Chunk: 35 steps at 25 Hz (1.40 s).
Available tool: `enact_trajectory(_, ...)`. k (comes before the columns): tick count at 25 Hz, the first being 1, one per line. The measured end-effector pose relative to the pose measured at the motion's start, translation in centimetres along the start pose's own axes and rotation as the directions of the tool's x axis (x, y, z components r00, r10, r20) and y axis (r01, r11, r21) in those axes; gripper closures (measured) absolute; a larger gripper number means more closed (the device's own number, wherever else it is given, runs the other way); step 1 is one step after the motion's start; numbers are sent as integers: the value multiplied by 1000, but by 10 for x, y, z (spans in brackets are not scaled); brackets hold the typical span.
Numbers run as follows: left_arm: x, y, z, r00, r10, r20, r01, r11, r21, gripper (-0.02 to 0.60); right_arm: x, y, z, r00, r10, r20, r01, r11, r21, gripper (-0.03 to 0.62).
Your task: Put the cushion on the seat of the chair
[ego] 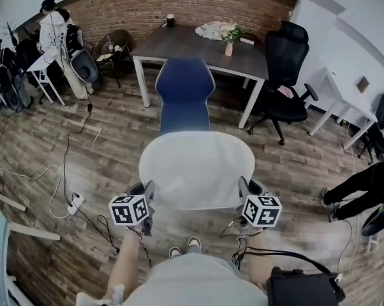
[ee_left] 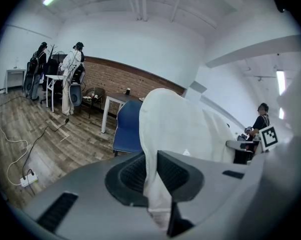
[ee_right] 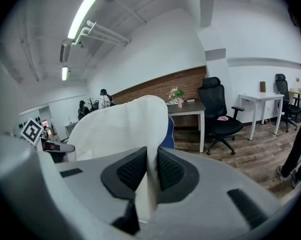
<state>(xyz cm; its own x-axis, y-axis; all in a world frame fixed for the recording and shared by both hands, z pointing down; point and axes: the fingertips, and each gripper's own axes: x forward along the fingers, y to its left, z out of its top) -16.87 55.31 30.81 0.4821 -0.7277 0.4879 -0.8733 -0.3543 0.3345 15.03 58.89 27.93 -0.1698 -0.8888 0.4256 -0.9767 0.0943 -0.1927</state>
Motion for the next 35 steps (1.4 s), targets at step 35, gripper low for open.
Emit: enact_trajectory(35,203,63,143,1000,-10,12,10,1000,28,534,220,-60,103,1000,-19,-3,20,998,55,545)
